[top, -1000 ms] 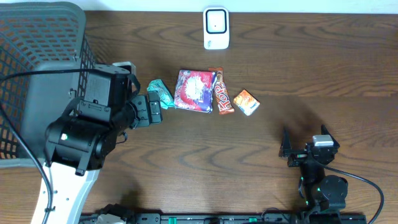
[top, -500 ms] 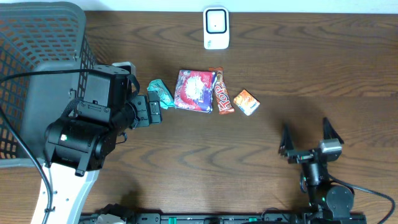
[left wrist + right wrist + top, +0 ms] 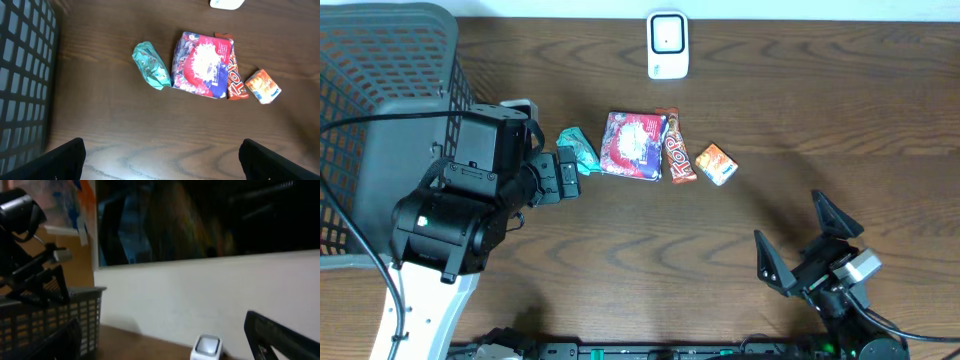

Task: Scan the item barcode
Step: 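Reach the right gripper to the orange tissue pack and grasp it, then hold the orange pack over the scanner window with the right gripper, then move the orange pack right and drop it at the table's right edge, then reach the right gripper to the red Top bar and grasp it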

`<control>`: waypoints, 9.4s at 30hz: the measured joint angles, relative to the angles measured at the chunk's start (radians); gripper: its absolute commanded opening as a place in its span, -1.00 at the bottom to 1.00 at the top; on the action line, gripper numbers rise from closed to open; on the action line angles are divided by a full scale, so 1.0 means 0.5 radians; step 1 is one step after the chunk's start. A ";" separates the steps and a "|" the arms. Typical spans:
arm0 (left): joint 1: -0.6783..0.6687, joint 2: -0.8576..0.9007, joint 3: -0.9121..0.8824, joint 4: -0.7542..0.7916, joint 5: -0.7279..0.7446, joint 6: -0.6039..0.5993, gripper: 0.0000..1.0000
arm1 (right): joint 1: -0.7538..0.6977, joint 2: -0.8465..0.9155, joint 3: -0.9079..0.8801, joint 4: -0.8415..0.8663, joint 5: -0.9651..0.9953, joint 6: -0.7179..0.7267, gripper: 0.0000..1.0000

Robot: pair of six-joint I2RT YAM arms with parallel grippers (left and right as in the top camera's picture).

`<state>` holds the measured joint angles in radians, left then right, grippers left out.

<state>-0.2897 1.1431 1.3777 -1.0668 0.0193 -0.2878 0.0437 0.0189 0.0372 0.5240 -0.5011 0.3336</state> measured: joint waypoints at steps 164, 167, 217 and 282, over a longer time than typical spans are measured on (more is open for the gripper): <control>0.000 0.001 0.000 -0.001 0.000 0.000 0.96 | 0.700 4.589 3.701 -1.070 1.339 -1.524 -0.98; 0.000 0.001 0.000 -0.002 0.000 0.000 0.96 | 0.702 4.596 3.701 -1.083 1.444 -1.585 -0.98; 0.000 0.001 0.000 -0.001 0.000 0.000 0.95 | -0.584 4.514 3.865 -2.292 1.609 -0.937 0.99; 0.000 0.001 0.000 -0.002 0.000 0.000 0.96 | 0.854 4.261 3.864 -3.479 0.687 -0.570 0.68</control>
<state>-0.2897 1.1435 1.3777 -1.0676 0.0193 -0.2878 0.4706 2.1494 1.9690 -1.2156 -0.1574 0.0486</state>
